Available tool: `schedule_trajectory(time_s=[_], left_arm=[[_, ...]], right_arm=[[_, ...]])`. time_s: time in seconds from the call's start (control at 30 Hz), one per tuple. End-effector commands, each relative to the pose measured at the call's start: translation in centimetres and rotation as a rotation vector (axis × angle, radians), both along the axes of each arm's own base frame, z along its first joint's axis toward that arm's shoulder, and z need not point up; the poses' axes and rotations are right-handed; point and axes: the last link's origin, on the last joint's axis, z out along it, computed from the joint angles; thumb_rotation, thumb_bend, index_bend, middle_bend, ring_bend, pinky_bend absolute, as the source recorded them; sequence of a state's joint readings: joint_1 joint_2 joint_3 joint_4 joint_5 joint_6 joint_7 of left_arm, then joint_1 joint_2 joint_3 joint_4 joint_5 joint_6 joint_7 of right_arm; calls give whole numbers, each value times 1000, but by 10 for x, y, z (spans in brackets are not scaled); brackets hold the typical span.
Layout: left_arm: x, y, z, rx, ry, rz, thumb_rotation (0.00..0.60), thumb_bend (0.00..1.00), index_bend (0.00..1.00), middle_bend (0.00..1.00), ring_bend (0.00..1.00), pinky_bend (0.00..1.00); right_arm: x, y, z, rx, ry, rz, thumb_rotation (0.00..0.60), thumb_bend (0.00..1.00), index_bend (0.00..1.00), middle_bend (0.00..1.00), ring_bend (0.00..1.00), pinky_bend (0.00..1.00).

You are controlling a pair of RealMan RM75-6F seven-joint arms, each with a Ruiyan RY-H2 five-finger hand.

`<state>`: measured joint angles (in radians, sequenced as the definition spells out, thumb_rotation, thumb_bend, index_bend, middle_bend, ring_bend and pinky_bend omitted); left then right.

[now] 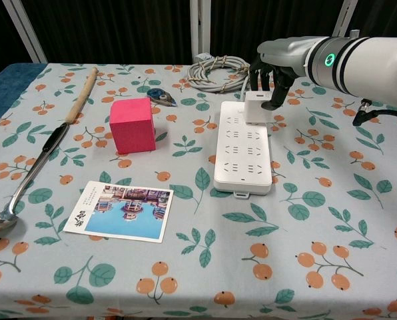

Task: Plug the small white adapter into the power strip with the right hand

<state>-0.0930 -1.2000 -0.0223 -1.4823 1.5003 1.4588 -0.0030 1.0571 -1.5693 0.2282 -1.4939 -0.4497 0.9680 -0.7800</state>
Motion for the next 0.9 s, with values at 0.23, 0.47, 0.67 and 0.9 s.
schedule_trajectory(time_s=[0.23, 0.47, 0.67, 0.9], left_arm=[[-2, -1, -1, -4, -4, 7, 600, 0, 19, 0, 0, 0], [-3, -1, -2, -6, -6, 9, 600, 0, 19, 0, 0, 0], [-4, -1, -3, -7, -8, 9, 600, 0, 19, 0, 0, 0], [-4, -1, -3, -6, -10, 2, 600, 0, 19, 0, 0, 0]], right_arm=[[2, 0, -10, 0, 14, 9, 600, 738, 767, 659, 428, 298], [-1, 2, -13, 5, 27, 8, 600, 739, 769, 659, 428, 298], [-3, 3, -10, -3, 26, 4, 600, 739, 769, 659, 427, 295], [-6, 4, -6, -20, 24, 10, 600, 499, 568, 528, 344, 258]])
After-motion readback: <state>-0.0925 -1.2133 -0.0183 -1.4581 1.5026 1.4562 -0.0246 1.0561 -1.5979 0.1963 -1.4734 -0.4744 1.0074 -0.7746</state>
